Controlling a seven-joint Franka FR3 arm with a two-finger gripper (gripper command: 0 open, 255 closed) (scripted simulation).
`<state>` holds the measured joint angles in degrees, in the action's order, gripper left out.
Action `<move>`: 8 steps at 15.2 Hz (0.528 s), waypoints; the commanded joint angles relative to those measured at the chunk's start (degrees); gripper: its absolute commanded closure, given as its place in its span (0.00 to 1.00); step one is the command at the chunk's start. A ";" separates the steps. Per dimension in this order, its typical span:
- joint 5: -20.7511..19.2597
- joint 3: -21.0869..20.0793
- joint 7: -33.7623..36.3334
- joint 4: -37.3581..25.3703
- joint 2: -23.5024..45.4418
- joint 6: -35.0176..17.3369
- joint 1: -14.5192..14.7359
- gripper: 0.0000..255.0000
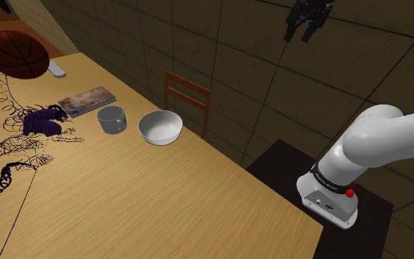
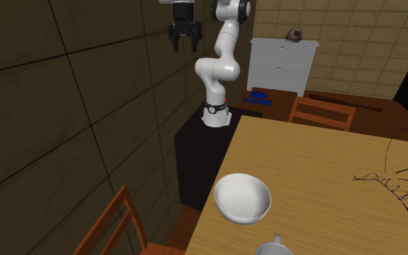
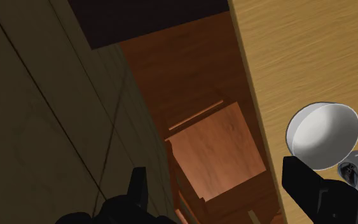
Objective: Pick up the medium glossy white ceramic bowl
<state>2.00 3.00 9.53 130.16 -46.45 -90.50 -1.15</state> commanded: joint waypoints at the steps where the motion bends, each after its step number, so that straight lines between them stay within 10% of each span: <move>1: 0.00 0.00 0.00 0.00 0.00 0.00 0.00 0.00; 8: 3.65 -3.63 3.53 7.44 4.93 -13.03 1.78 0.00</move>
<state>5.11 -0.09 12.53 136.95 -42.41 -101.76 0.34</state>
